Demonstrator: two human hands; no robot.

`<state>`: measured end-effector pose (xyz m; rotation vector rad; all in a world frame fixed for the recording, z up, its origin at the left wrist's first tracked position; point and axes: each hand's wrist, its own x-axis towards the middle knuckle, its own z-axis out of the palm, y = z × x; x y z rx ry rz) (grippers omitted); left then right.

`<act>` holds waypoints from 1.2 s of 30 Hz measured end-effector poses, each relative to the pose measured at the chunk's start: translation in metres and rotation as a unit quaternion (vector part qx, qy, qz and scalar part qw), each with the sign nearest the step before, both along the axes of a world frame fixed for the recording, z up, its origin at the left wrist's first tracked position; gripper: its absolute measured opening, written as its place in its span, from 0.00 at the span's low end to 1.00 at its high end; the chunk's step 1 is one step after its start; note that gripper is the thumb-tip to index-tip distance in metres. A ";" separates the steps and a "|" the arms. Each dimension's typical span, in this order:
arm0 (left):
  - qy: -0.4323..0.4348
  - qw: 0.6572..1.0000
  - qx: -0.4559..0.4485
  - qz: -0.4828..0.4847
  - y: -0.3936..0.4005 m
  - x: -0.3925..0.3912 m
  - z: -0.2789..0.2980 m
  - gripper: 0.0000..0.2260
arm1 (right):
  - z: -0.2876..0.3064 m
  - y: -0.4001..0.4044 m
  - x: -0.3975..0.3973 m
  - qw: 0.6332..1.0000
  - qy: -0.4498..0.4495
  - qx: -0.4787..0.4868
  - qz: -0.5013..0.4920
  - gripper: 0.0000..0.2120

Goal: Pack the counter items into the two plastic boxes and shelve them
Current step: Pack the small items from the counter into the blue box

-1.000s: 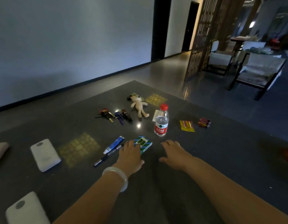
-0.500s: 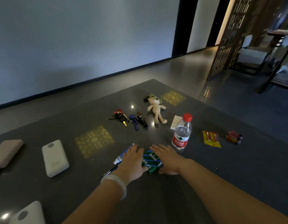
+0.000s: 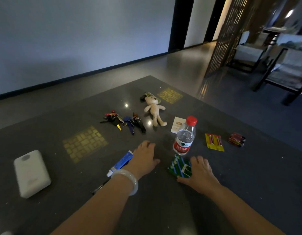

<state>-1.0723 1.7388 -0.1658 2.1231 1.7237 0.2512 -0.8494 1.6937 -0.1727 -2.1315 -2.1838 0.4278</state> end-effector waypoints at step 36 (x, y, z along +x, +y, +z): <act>0.105 0.979 0.004 -0.173 -0.003 -0.014 -0.018 0.27 | 0.016 -0.050 0.010 0.981 -0.023 -0.030 -0.189 0.39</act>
